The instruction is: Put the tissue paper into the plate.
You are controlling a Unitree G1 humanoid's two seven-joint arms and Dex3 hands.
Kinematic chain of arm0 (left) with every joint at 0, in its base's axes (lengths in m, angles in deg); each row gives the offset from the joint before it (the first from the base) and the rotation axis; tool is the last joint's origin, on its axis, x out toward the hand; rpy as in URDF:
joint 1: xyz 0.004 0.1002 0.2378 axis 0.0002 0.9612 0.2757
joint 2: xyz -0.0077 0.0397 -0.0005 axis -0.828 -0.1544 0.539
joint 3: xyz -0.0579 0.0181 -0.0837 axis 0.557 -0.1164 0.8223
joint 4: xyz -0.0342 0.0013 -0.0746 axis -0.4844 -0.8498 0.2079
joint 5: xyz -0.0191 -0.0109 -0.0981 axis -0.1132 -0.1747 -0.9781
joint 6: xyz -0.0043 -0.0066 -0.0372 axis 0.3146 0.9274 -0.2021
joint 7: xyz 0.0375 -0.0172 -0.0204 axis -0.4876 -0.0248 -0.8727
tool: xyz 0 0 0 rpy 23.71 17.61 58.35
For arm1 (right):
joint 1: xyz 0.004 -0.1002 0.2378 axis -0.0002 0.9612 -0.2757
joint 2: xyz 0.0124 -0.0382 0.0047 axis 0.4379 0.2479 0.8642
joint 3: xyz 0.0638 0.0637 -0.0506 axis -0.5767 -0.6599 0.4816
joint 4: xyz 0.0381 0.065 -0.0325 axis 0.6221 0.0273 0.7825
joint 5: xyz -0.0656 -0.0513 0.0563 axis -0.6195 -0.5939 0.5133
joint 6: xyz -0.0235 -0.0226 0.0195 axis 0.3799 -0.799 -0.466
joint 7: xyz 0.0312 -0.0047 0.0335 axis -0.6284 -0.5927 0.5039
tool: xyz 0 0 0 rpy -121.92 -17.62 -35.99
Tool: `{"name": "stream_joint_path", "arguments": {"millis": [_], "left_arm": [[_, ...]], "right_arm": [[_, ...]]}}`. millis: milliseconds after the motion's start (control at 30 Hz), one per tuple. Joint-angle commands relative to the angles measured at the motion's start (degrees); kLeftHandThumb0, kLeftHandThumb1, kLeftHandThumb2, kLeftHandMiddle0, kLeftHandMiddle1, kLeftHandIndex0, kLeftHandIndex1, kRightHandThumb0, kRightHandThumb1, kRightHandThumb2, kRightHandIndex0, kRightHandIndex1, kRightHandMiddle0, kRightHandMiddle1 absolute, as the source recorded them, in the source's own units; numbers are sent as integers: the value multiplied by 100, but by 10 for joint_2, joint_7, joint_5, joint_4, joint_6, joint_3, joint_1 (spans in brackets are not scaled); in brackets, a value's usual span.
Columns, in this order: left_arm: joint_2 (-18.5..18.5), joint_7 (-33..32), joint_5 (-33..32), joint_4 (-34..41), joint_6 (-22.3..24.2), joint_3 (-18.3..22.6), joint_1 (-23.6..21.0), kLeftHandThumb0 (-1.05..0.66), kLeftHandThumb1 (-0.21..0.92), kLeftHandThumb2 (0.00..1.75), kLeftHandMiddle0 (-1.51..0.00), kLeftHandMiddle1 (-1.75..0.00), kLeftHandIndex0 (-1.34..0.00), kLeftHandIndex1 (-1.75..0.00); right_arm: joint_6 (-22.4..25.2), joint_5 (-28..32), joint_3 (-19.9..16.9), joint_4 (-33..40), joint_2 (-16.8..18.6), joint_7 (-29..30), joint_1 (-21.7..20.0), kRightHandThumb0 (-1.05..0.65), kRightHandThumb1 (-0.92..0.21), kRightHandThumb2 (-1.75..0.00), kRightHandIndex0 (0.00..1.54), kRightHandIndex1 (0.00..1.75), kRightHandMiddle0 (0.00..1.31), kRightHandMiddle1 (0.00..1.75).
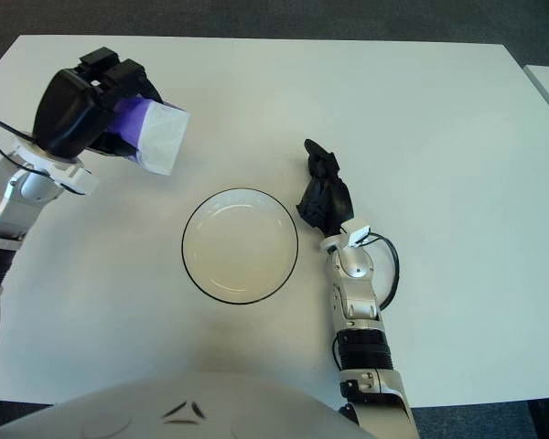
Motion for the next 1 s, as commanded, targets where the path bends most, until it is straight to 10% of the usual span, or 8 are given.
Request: {"name": "stream_joint_path", "arguments": {"millis": [0, 467, 967], "left_arm": [[11, 24, 7, 27, -11, -7, -19, 0, 5, 163, -80, -175, -59, -175], [60, 45, 83, 34, -23, -35, -68, 0, 3, 165, -82, -175, -59, -175], [61, 249, -21, 82, 13, -69, -86, 0, -2, 171, -86, -175, -64, -175]], "right_arm": [[55, -4, -3, -77, -7, 0, 50, -81, -92, -103, 28, 7, 0, 53], [54, -8, -2, -86, -11, 2, 46, -83, -92, -103, 27, 6, 0, 51], [57, -4, -1, -73, -5, 9, 55, -85, -92, -101, 22, 4, 0, 45]]}}
